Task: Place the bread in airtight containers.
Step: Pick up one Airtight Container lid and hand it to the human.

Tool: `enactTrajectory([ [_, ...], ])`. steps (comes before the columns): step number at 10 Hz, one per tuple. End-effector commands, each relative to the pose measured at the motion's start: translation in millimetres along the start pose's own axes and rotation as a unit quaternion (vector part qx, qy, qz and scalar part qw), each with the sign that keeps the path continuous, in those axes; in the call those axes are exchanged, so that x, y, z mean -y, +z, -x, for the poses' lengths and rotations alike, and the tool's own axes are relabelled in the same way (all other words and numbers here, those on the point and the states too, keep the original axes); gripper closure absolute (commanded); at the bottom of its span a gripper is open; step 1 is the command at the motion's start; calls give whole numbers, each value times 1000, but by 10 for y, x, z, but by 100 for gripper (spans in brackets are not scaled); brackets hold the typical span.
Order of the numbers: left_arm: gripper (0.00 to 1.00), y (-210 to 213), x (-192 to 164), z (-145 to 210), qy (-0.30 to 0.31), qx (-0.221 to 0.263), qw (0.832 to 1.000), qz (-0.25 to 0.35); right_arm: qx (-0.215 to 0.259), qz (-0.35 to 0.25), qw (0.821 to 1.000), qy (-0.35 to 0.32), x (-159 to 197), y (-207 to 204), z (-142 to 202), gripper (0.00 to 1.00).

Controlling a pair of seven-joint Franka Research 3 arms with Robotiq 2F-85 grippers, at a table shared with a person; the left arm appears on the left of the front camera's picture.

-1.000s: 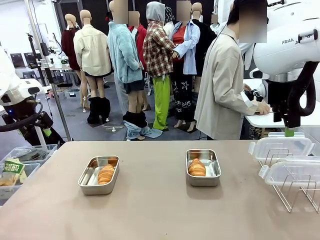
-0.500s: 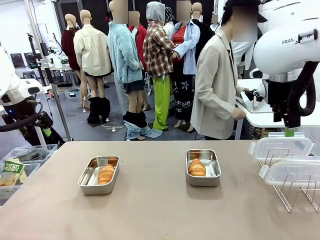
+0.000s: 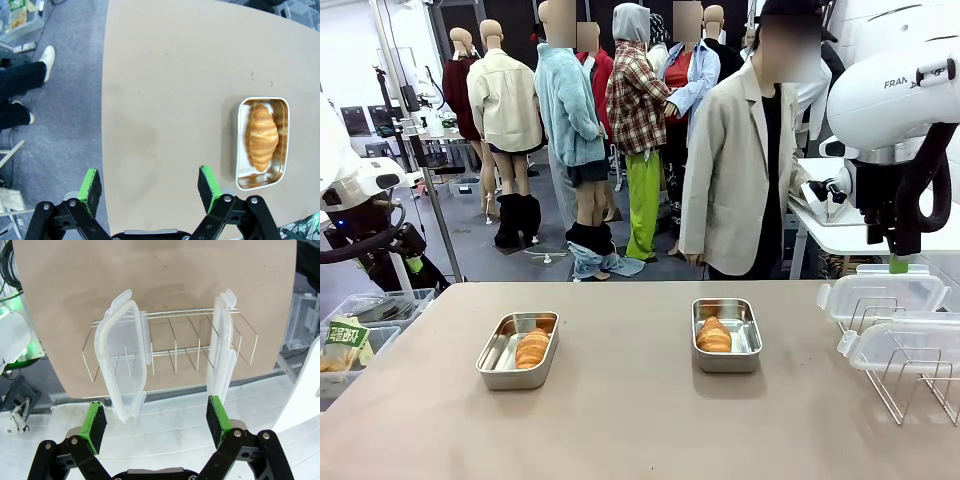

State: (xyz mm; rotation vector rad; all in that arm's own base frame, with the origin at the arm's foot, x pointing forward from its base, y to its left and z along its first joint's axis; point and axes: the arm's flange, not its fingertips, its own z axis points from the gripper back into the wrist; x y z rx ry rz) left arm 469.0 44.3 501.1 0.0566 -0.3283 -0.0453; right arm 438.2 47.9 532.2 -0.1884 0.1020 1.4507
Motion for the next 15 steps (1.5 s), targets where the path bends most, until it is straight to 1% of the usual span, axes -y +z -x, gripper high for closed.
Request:
enactTrajectory([
  [1,0,14,3,6,7,1,1000,-4,2,-2,1000,-6,10,-6,-28,0],
  [15,0,14,3,6,7,1,1000,-4,2,-2,1000,-6,10,-6,-28,0],
])
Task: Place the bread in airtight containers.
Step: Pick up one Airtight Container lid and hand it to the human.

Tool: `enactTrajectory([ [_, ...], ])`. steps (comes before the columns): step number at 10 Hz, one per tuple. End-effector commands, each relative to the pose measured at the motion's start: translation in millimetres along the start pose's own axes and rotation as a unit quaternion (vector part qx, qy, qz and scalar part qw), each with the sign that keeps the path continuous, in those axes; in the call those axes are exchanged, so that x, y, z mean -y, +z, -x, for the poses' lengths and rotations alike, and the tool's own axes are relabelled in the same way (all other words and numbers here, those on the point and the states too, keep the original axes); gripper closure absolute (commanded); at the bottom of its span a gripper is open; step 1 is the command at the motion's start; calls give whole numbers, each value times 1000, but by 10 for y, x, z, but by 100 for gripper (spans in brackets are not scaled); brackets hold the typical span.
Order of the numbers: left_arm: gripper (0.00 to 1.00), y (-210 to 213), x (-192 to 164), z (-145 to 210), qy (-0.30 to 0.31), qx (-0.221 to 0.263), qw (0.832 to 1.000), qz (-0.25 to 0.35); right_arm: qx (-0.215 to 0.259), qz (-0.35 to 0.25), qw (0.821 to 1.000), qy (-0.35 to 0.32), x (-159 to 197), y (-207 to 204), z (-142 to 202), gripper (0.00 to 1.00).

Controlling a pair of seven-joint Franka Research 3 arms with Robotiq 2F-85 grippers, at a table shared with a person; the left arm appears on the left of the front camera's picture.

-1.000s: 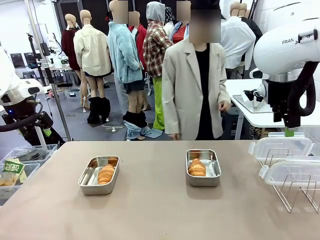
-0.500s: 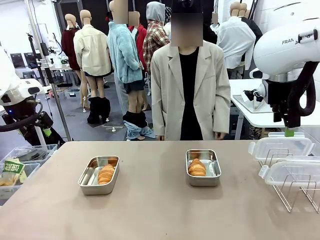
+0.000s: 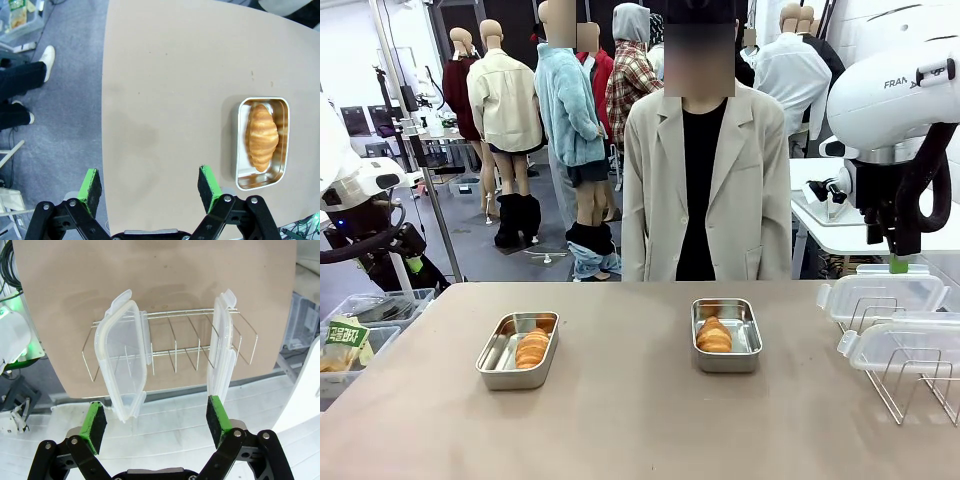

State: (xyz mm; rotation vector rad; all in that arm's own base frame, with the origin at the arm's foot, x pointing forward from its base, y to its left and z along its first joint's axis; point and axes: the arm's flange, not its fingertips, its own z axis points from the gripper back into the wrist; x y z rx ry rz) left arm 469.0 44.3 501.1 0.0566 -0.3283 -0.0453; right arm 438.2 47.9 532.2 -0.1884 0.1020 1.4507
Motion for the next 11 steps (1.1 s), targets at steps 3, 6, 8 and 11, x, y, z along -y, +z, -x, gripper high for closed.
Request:
enactTrajectory([
  [3,0,14,3,6,7,1,1000,-4,2,-1,1000,-6,9,-5,-28,0],
  [6,0,14,3,6,7,1,1000,-4,2,-1,1000,-6,9,-5,-28,0],
  [8,0,14,3,6,7,1,1000,-4,2,-1,1000,-6,9,-5,-28,0],
  [11,0,14,3,6,7,1,1000,-4,2,-1,1000,-6,9,-5,-28,0],
])
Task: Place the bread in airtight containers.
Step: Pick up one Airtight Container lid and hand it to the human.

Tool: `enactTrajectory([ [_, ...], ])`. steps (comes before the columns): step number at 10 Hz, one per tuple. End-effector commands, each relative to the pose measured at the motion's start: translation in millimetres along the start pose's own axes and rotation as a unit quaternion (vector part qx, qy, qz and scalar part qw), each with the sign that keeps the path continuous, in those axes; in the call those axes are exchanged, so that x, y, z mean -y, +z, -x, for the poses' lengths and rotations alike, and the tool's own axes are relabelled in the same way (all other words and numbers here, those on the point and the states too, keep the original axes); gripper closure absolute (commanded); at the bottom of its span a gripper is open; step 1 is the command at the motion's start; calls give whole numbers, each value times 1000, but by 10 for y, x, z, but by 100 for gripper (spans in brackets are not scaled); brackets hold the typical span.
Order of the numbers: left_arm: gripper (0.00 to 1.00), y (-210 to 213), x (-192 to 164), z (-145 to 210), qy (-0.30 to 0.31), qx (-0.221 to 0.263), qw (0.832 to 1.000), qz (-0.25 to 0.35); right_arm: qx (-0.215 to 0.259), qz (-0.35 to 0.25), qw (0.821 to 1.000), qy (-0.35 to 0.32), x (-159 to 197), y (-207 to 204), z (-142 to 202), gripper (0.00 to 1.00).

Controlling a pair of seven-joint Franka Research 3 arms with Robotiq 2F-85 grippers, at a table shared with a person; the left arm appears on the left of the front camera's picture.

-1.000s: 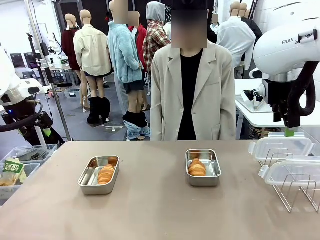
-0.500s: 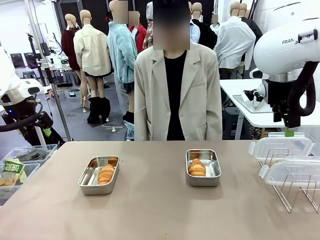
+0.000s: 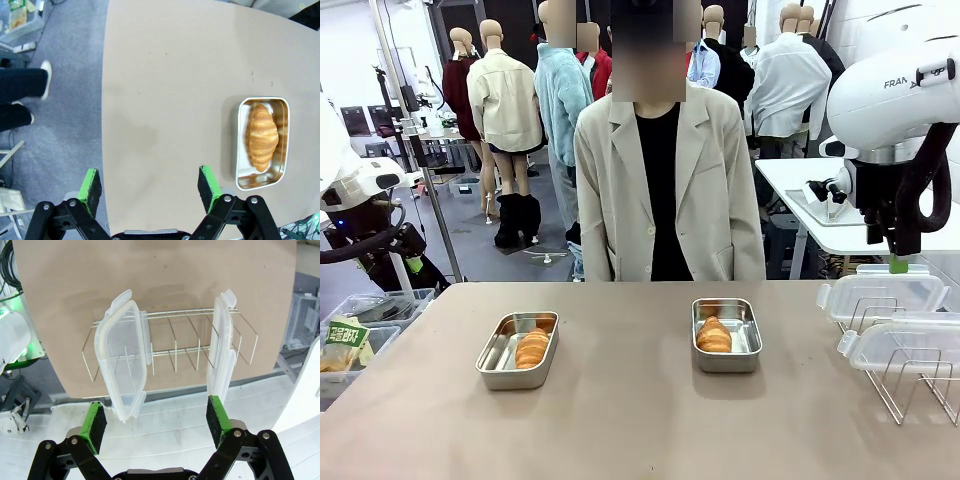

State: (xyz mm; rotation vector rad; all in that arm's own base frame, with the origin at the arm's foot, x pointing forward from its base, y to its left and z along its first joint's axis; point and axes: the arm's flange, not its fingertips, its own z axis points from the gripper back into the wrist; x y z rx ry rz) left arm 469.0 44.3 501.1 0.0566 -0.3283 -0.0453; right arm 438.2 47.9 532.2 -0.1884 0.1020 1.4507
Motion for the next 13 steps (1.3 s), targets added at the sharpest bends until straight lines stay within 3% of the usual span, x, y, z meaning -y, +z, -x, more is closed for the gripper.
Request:
enactTrajectory([
  [1,0,14,3,6,7,1,1000,-4,2,-1,1000,-6,9,-5,-28,0],
  [6,0,14,3,6,7,1,1000,-4,2,13,1000,-22,-430,-220,403,0],
  [11,0,14,3,6,7,1,1000,-4,12,-63,998,14,-330,-664,430,0],
  [13,0,14,3,6,7,1,1000,-4,6,-55,998,11,-348,-790,399,0],
])
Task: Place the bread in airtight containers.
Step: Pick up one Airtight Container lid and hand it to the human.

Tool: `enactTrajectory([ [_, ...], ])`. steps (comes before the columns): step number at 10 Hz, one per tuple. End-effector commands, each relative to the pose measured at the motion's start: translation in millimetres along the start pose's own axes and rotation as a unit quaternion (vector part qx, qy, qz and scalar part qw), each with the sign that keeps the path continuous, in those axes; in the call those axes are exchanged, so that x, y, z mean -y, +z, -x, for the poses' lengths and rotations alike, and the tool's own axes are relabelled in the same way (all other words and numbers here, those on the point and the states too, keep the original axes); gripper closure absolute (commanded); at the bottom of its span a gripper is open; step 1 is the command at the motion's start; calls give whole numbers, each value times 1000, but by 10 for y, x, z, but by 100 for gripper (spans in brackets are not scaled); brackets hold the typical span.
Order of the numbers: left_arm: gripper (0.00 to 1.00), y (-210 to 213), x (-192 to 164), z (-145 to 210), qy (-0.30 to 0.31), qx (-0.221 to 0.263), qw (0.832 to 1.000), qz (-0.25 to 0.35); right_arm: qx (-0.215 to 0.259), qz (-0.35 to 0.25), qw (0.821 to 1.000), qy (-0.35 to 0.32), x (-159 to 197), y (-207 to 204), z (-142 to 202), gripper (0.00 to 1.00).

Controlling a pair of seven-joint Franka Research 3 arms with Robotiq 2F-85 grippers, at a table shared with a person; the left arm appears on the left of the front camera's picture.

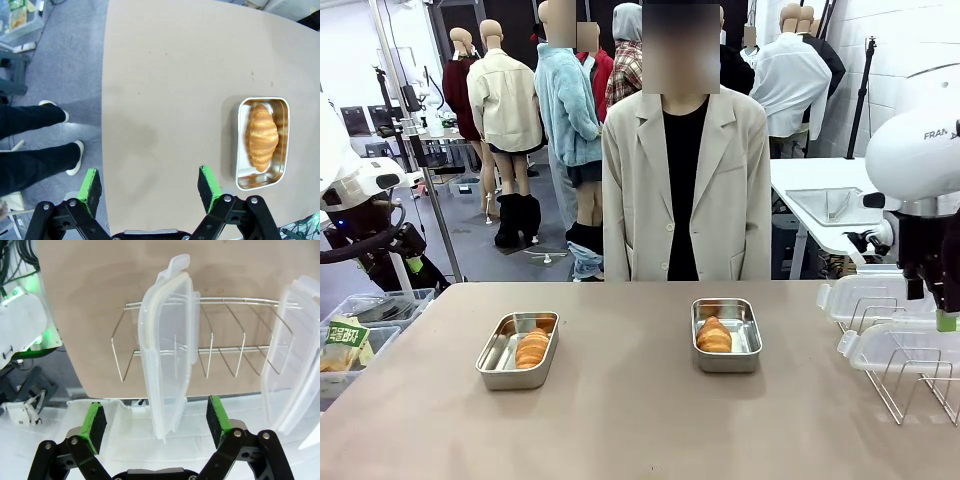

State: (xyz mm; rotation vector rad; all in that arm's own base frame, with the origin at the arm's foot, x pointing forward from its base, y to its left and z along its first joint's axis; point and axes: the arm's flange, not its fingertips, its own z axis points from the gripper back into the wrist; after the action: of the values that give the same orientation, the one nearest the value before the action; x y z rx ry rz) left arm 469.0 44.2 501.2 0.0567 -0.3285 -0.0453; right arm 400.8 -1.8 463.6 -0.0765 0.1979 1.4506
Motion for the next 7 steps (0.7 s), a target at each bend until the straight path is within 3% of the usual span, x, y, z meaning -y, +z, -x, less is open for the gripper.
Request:
enactTrajectory([
  [1,0,13,3,6,7,1,1000,-4,-1,22,1000,8,46,-95,-24,0],
  [7,0,13,3,6,7,1,1000,-4,0,35,999,-5,122,-283,-77,0],
])
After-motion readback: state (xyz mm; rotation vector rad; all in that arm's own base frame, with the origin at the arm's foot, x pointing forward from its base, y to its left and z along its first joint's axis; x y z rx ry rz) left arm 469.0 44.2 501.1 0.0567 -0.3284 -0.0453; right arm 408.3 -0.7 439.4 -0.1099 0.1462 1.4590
